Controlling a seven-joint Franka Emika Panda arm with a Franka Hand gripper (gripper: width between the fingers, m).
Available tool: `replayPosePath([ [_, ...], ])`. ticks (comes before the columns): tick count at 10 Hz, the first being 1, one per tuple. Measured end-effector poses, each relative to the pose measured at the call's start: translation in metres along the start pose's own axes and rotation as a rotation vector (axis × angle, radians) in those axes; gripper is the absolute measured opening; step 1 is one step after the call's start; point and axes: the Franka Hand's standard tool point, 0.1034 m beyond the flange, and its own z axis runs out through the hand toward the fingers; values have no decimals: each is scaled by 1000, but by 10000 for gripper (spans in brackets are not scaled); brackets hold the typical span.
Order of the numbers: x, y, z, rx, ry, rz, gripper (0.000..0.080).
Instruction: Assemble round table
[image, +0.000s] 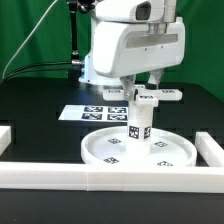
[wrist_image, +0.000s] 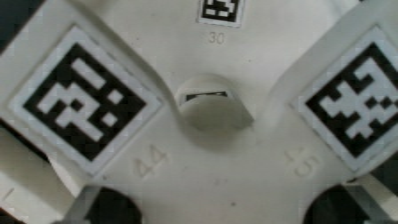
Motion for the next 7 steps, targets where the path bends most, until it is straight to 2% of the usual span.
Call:
replayPosePath([
  [5, 0, -1, 0, 1, -1, 380, 442],
  [7, -2, -4, 1, 32, 10, 652, 442],
])
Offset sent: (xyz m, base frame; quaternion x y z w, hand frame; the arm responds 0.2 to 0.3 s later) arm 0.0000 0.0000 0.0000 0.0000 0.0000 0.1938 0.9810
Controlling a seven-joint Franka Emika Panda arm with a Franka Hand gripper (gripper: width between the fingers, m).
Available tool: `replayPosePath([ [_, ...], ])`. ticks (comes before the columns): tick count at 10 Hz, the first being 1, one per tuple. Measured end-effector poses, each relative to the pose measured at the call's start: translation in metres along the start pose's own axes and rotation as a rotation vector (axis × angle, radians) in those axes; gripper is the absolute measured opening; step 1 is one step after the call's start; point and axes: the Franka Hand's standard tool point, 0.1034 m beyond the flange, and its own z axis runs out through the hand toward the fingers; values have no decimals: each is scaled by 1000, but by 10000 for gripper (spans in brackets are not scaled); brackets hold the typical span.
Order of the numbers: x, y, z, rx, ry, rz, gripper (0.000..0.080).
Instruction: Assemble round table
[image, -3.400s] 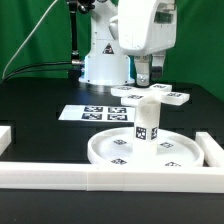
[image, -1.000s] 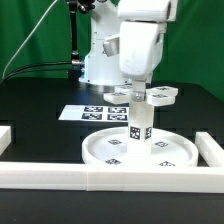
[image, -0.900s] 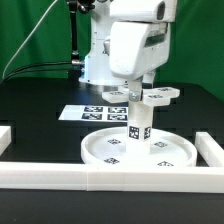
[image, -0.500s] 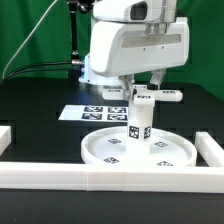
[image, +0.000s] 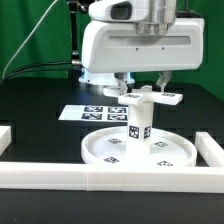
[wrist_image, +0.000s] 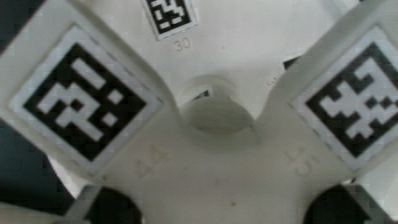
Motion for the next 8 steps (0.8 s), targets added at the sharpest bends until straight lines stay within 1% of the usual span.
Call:
replayPosePath([
  [1, 0, -1, 0, 22, 1, 175, 442],
  [2, 0, -2, 1, 32, 1, 291, 442],
  [3, 0, -4, 1, 32, 0, 387, 442],
  [5, 0, -14, 1, 31, -7, 585, 442],
  [7, 1, -14, 1, 33, -7, 661, 442],
  [8, 1, -16, 1, 36, -8, 674, 602],
])
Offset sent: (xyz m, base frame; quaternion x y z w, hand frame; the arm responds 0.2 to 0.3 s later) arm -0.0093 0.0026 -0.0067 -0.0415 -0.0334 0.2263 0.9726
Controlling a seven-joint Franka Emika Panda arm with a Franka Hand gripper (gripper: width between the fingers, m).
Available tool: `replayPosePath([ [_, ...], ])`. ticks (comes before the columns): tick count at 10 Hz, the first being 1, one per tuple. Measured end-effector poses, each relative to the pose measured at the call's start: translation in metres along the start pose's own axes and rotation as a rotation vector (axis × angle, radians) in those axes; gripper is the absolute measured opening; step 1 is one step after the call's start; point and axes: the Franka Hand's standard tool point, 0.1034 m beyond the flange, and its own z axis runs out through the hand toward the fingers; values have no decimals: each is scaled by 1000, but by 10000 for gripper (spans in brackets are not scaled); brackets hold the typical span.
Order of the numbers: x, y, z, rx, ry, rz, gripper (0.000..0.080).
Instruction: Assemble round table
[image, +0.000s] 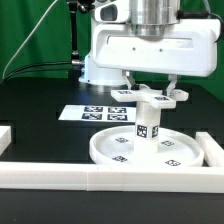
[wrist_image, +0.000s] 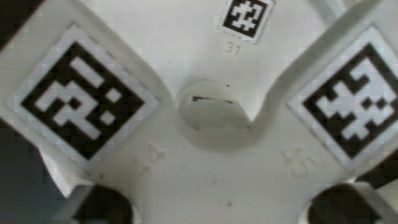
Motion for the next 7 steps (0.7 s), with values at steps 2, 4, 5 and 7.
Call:
replayPosePath([
  [2, 0, 0, -6, -3, -12, -56, 635],
  [4, -1, -5, -31, 2, -39, -108, 645],
  [5, -1, -5, -30, 3, -35, -186, 649],
  [7, 0, -4, -29, 4, -32, -358, 649],
])
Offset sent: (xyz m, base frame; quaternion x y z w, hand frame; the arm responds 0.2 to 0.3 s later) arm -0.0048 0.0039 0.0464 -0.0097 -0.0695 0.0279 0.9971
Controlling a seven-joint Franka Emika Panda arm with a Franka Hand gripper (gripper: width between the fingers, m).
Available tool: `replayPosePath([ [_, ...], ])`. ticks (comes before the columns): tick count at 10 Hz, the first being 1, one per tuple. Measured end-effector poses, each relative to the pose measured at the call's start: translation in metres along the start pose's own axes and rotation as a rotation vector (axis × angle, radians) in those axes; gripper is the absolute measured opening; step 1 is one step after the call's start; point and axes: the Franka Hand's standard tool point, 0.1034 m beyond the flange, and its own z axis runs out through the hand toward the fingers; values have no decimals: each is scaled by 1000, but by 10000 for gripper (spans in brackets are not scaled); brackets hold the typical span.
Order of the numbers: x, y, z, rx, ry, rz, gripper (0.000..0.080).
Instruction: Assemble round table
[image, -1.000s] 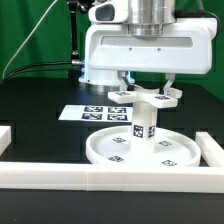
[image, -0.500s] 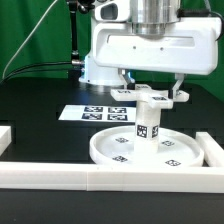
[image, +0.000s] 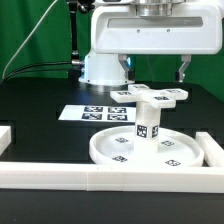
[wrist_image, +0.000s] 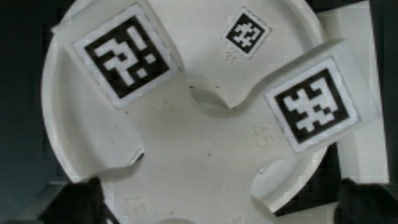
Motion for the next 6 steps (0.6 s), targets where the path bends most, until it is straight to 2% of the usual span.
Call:
replayPosePath([
  [3, 5, -1, -2, -30, 19, -499, 649],
  [5, 4, -7, -2, -33, 8, -658, 649],
  [6, 4, -5, -1, -34, 5, -743, 649],
])
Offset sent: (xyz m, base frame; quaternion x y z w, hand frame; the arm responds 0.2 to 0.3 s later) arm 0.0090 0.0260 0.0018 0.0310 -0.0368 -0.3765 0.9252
